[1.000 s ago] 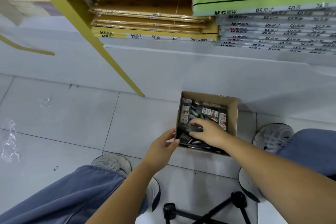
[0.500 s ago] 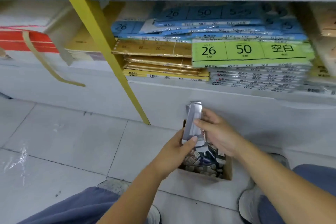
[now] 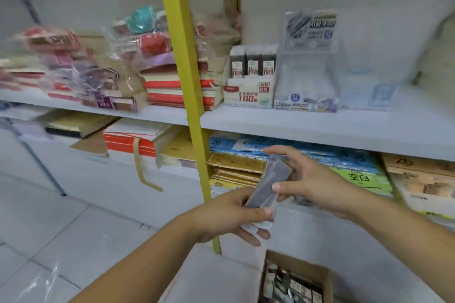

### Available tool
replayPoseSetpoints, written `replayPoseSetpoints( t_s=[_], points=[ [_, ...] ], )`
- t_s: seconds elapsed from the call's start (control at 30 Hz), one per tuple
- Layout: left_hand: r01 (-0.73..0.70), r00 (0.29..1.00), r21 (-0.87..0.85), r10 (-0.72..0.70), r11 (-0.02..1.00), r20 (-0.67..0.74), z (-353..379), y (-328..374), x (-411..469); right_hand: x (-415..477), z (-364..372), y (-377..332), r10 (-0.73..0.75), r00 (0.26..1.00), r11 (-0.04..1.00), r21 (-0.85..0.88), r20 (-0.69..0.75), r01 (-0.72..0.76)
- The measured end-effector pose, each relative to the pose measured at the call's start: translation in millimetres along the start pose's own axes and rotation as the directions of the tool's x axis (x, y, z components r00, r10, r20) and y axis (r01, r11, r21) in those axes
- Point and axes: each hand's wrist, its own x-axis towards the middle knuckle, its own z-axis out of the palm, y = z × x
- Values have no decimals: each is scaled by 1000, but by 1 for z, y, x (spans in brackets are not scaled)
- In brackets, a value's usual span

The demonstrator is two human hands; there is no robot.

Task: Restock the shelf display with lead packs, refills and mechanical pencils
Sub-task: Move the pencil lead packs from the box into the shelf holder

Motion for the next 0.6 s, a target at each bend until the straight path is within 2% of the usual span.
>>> replayPoseSetpoints(
  t_s=[0.13,0.23,0.27,0.4,0.5,0.6],
  points=[
    [-45,999,-118,46,992,5,-12,35,-3,19,-8,-37,-123,992,989,-75,26,125],
    [-145,989,-261,137,954,-48,-15,46,2,31,-9,-45,-183,983,982,-55,9,183],
    [-179,983,-250,162,952,-87,-15,47,4,33,-9,-44,-193,981,981,-35,-8,192],
    [-278,932,21,274,960,-237,-17,47,11,40,-9,-40,-233,967,972,-54,-106,228],
    [-307,898,85,318,948,-304,-19,46,12,42,-6,-44,-288,932,958,-77,-219,278],
    [-327,878,87,337,941,-341,-19,44,12,44,-4,-44,-291,918,957,-64,-268,285]
  ],
)
